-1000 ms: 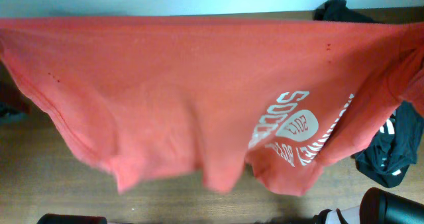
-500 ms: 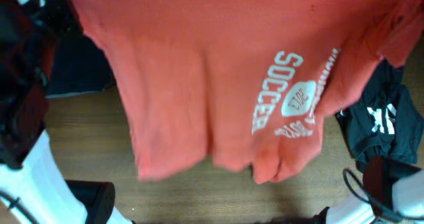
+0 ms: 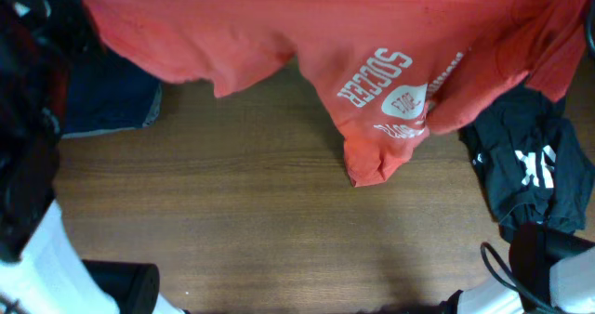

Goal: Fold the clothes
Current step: 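Lift the t-shirt high with both grippers and shake it out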

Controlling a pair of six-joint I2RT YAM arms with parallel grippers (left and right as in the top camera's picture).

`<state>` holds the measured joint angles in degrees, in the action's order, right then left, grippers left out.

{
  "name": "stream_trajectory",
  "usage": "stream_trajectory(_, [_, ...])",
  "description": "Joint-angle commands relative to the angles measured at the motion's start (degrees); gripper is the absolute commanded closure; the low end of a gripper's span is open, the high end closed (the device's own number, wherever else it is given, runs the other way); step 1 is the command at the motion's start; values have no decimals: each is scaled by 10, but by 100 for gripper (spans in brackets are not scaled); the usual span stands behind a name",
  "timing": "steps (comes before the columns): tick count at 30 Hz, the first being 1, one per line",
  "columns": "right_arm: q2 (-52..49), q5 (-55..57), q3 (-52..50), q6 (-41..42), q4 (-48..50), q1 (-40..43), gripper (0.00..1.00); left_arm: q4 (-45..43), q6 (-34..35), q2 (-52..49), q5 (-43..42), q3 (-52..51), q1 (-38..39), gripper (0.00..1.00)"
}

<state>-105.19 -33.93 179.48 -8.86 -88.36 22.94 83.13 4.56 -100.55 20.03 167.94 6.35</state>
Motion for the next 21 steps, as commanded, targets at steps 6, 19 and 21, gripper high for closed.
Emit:
stream_trajectory(6, [40, 54, 4, -10, -20, 16, 96, 2, -3, 63, 68, 6, -16, 100])
stream_trajectory(19, [176, 132, 3, -7, -47, 16, 95, 25, -3, 159, 68, 6, -16, 99])
stream_trajectory(21, [202, 146, 2, -5, -52, 16, 96, 26, -3, 180, 68, 6, -16, 99])
